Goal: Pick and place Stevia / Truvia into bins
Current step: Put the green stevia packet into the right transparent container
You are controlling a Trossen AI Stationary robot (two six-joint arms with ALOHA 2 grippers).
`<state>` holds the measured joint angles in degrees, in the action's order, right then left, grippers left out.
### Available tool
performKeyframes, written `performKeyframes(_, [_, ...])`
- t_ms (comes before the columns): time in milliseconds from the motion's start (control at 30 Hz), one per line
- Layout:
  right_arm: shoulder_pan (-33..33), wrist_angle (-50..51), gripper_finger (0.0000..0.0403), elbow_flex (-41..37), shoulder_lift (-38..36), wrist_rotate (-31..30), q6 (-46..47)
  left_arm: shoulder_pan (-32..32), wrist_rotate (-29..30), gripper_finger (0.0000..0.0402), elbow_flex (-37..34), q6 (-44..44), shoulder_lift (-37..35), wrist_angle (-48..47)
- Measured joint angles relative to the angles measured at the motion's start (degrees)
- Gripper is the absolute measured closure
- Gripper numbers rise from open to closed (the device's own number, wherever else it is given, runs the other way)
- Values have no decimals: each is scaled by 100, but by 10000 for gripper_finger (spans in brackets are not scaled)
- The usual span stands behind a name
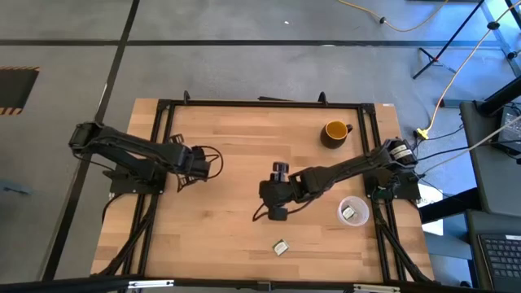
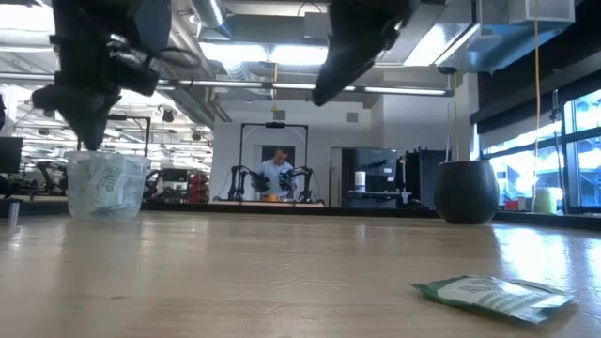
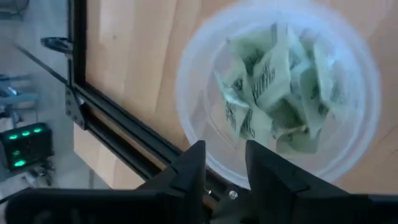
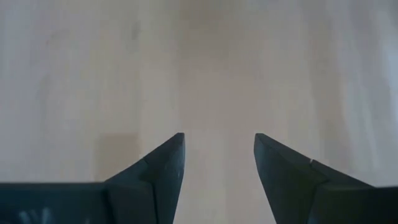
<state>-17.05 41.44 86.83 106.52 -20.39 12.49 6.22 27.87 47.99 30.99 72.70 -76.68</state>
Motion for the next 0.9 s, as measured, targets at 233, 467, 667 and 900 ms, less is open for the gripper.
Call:
performKeyframes(233, [-411, 69, 208, 0, 0, 823, 385, 150, 114, 281, 367, -162, -597, 524])
performKeyframes(467, [-890, -234, 209, -45, 102, 806, 531, 468, 143, 285, 118, -498, -1436, 2388])
performKeyframes(667, [-1244, -974, 235, -521, 276, 809, 537, 733, -457, 283, -612, -1214, -1838, 4881])
performKeyframes(900, [-1620, -1520, 265, -857, 445, 858, 761, 969, -1139, 290, -1321, -1829, -1885, 7208])
